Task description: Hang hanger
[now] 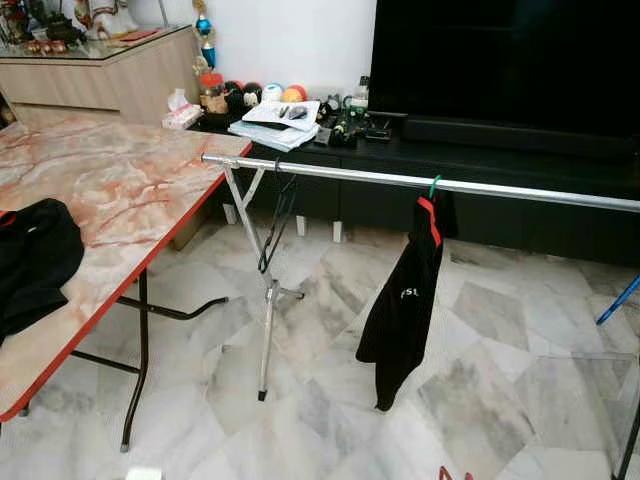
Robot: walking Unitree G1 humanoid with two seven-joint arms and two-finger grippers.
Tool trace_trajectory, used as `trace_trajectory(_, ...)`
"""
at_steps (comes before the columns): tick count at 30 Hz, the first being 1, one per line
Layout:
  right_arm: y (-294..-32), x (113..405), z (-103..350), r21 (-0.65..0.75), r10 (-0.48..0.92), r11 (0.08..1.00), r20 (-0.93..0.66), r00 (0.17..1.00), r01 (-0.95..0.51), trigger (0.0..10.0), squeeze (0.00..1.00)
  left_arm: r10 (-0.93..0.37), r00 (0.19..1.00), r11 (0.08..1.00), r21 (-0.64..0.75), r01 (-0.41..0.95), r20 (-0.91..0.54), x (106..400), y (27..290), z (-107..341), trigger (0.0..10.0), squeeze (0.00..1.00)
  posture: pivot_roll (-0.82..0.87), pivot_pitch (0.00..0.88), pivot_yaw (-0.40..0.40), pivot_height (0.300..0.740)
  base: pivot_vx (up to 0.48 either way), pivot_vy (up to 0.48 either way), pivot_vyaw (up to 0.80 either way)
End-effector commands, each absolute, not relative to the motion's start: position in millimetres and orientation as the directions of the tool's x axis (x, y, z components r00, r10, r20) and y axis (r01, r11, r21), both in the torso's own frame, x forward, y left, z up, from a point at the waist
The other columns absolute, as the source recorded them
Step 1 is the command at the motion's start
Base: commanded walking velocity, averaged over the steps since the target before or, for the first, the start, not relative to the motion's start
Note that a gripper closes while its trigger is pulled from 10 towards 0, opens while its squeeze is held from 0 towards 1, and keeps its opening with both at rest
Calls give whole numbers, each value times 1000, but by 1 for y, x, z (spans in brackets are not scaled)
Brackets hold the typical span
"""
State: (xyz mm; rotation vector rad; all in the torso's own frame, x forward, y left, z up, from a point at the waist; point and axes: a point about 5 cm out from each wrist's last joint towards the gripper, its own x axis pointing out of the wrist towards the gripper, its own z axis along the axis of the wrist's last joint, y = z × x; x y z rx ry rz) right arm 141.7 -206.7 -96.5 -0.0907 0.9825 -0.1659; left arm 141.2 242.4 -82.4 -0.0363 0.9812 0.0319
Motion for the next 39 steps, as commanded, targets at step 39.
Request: trace_trajectory(39, -202, 158, -90, -156, -210, 977, -782, 587, 142, 10000, 0, -52, 525, 999, -44, 27, -850, 147, 212, -93, 10000, 0, 18, 0, 72, 740, 231, 0, -190)
